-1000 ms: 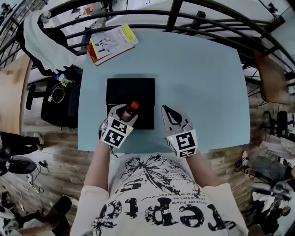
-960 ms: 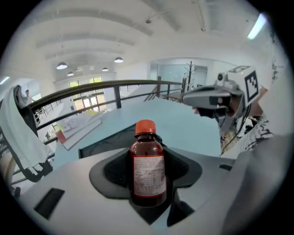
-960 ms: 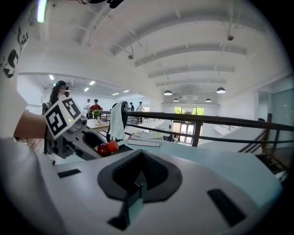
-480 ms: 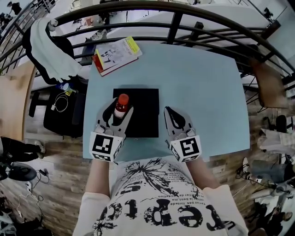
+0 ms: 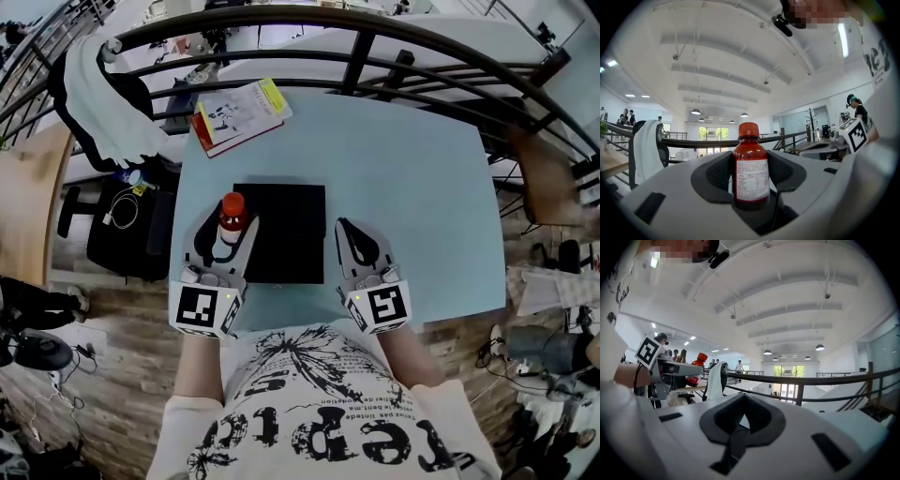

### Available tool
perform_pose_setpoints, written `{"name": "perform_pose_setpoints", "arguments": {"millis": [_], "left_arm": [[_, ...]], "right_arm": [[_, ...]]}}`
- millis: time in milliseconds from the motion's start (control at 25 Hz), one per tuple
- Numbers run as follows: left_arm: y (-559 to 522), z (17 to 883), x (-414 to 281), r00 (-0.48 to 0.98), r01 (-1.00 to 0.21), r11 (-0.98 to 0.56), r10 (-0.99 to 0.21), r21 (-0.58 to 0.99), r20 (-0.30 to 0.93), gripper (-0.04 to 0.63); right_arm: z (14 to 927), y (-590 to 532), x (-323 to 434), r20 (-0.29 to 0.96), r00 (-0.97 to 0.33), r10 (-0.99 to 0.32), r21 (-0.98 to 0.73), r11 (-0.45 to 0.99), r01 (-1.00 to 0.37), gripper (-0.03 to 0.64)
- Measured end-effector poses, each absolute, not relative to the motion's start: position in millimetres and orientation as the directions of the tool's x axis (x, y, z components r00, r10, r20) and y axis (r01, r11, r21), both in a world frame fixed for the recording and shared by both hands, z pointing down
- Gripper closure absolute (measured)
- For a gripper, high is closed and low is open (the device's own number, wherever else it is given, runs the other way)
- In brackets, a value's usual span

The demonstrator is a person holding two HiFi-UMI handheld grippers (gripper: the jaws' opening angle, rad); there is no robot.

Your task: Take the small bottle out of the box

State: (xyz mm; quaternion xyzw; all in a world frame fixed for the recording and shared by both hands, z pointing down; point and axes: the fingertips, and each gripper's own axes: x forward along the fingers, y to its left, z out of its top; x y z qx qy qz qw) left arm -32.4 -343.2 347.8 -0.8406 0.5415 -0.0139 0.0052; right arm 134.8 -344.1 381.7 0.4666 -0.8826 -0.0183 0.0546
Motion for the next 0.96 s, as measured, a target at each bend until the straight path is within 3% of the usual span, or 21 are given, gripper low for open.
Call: {"name": "perform_pose_setpoints", "arguments": {"millis": [960], "left_arm": [[-338.7, 354.3, -23.0, 0.421, -0.906, -0.422, -0.906, -0.036, 0.04, 0.364]], "right_arm": [[384.4, -341.9, 136.9, 0.085, -0.547, -0.833, 0.086, 0.553, -0.829, 0.607]]}}
